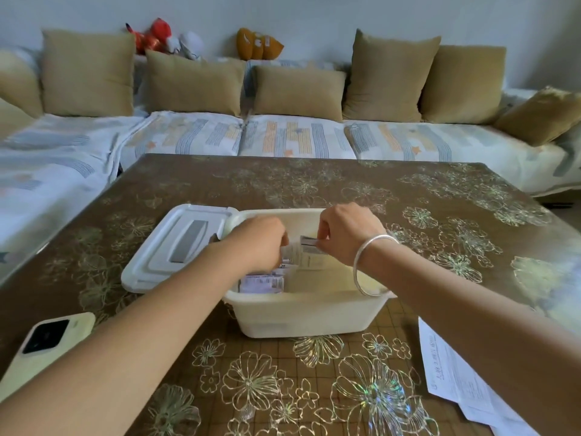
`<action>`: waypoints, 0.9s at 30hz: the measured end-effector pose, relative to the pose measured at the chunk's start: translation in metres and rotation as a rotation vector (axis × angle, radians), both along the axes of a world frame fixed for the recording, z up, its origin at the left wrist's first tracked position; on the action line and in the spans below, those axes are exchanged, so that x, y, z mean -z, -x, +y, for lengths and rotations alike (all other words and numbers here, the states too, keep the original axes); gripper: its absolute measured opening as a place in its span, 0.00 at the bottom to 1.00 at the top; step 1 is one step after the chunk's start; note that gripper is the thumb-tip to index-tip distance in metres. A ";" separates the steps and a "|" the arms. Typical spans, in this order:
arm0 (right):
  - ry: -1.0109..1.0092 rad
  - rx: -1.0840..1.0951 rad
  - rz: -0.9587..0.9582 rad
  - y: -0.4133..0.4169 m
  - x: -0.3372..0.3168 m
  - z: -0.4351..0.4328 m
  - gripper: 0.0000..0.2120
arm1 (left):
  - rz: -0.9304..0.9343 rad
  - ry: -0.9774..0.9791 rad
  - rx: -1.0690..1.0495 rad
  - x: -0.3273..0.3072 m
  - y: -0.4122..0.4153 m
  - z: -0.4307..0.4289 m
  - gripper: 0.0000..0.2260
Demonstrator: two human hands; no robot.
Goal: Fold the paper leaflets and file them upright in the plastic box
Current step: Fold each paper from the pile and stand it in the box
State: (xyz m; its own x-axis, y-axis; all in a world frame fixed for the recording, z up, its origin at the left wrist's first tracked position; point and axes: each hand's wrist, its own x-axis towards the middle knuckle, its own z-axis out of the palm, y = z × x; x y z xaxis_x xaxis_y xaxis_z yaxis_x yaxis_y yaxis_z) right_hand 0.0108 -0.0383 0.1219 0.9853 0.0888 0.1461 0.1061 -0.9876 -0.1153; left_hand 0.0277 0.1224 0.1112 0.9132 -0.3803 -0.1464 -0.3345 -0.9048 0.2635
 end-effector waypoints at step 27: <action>0.004 -0.175 0.197 -0.044 0.037 0.048 0.08 | -0.362 -0.296 -0.010 -0.037 0.012 0.023 0.12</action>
State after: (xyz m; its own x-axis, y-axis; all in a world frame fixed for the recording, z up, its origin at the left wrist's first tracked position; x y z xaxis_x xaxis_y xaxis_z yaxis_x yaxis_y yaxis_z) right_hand 0.0544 0.0101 0.0844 0.9642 0.2609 -0.0476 0.2515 -0.9566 -0.1473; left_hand 0.0162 0.1455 0.1479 0.9291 -0.3609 0.0811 -0.3480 -0.9271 -0.1389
